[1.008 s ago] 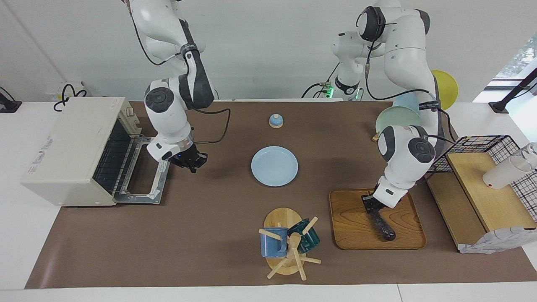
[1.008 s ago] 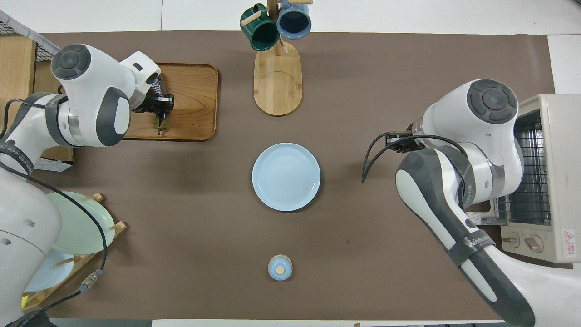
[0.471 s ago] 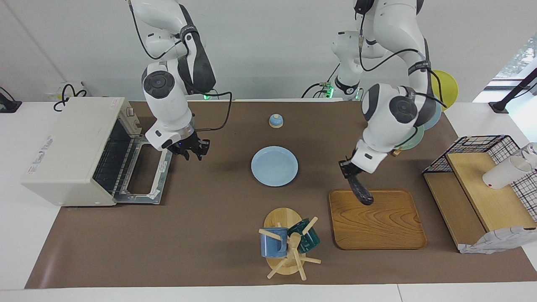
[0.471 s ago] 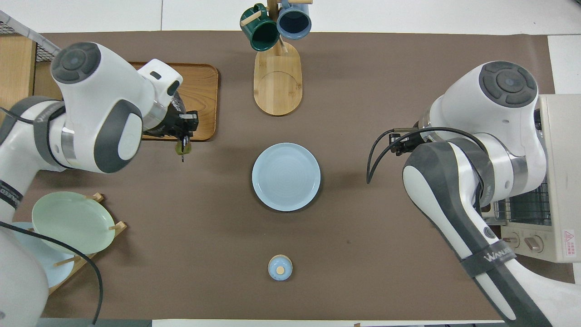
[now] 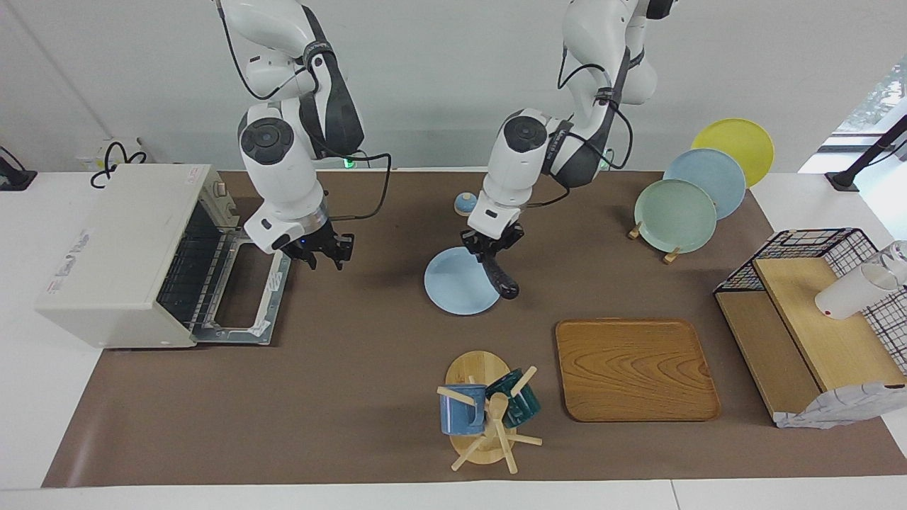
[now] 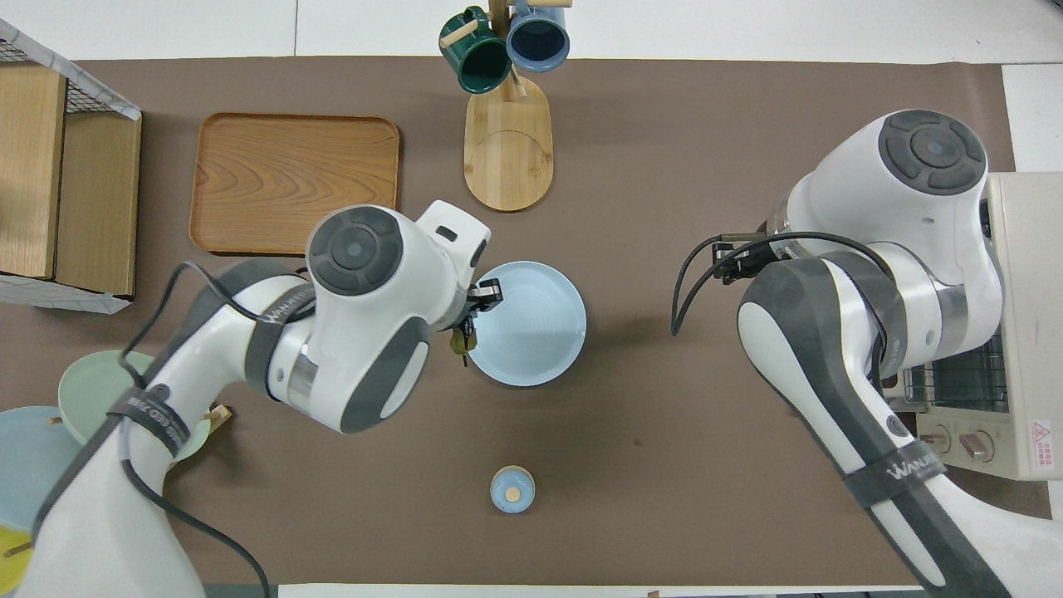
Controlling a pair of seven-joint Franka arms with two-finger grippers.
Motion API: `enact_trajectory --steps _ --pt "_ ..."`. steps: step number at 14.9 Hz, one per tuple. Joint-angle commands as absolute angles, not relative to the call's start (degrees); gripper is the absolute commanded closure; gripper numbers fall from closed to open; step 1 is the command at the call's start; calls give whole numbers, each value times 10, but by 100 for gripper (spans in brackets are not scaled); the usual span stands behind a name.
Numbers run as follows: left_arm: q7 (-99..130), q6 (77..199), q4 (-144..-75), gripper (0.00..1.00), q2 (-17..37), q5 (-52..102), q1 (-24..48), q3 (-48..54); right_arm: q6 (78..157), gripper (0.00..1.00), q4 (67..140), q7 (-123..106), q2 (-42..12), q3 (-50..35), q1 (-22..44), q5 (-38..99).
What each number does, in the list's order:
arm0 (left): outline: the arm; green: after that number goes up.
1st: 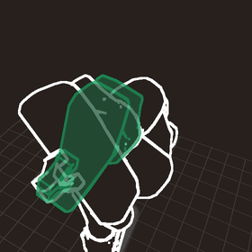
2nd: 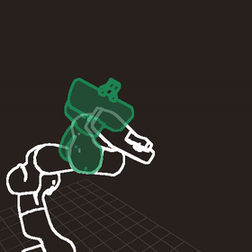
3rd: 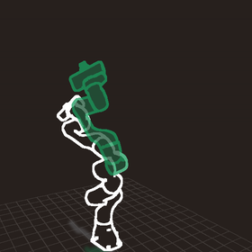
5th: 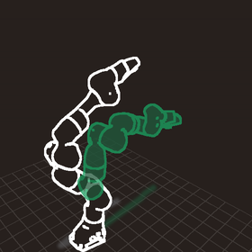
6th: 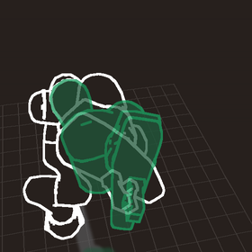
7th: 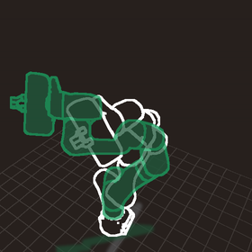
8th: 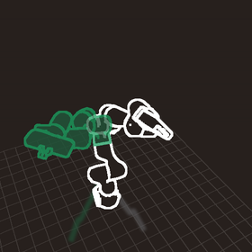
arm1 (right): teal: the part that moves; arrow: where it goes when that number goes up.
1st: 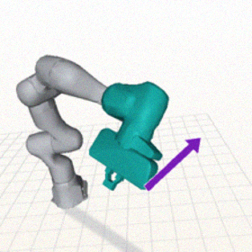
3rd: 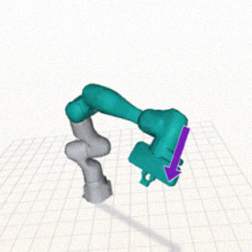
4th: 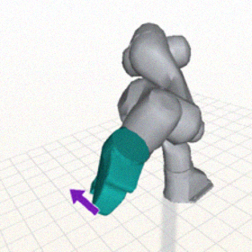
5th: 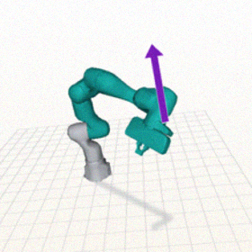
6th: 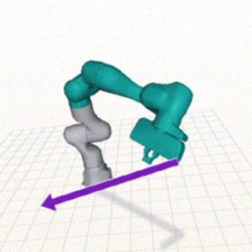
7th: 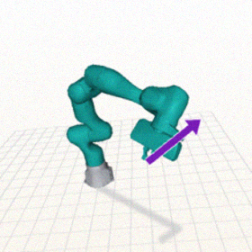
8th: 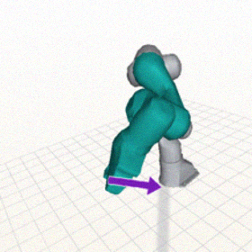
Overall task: Put eggplant into oven
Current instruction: 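Carry the eggplant onto the blue plate with the left gripper and release, then grasp the eggplant on the plate with the right gripper while the left gripper withdraws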
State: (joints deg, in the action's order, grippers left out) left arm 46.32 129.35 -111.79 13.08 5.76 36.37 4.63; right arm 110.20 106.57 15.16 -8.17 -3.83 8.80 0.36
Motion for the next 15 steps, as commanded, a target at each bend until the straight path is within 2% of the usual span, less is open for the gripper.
enact_trajectory --steps 1,2,3,4,8,13,15 --pt "475 1340 -1124 100 162 67 387 34 1097 47 1063 161 -81 -40 84 4" --pt "475 1344 -1124 100 163 67 387 33 1097 47 1063 161 -82 -40 84 4" --pt "471 1345 -1124 89 163 67 388 34 1098 47 1063 161 -82 -40 83 4" --pt "468 1341 -1124 1 163 66 392 33 1099 47 1063 161 -82 -40 83 4" --pt "454 1300 -1115 0 136 66 374 31 1100 47 1063 161 -82 -40 83 4" --pt "357 1198 -1078 0 105 66 262 33 1100 47 1063 161 -82 -40 90 10" --pt "305 1172 -1055 0 110 67 209 32 1118 46 1054 167 -86 -53 118 11"
